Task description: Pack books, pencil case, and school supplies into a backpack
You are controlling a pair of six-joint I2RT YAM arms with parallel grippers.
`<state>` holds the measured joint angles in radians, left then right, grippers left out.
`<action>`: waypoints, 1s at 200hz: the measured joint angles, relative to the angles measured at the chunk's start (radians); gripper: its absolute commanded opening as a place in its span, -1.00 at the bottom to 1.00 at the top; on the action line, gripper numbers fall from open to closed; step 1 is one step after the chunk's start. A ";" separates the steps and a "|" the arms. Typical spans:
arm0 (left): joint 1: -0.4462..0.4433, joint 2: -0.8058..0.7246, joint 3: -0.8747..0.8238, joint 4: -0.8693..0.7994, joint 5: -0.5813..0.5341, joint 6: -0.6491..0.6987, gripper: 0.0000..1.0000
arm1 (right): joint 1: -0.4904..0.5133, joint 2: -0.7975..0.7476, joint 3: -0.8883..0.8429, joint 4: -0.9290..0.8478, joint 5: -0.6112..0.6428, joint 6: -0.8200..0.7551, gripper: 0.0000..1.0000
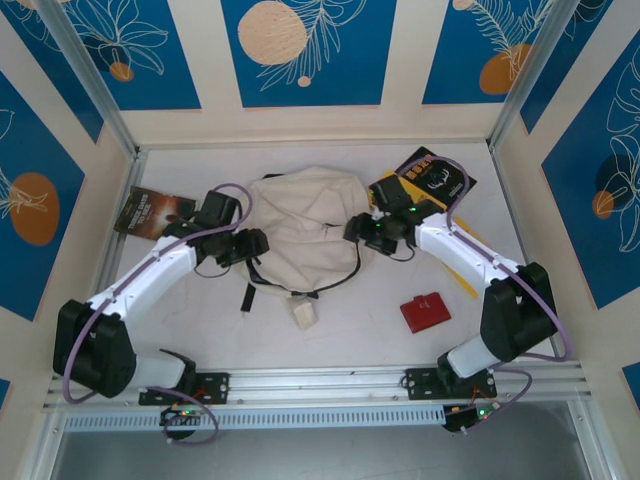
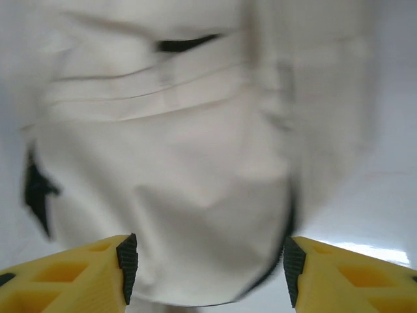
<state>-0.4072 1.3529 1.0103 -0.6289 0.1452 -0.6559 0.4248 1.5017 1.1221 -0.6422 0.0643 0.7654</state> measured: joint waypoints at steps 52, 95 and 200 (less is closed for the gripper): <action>-0.087 0.148 0.084 0.061 0.012 0.000 0.36 | -0.254 0.175 0.092 -0.054 0.008 -0.081 0.32; -0.115 0.323 0.194 0.137 0.023 -0.006 0.34 | -0.337 0.477 0.385 -0.059 0.016 -0.102 0.35; -0.106 0.853 0.706 0.103 -0.033 0.100 0.21 | -0.375 0.678 0.599 -0.122 0.011 -0.097 0.34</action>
<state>-0.5129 2.2055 1.7164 -0.5255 0.1120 -0.5564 0.0494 2.1792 1.7210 -0.7643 0.0750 0.6685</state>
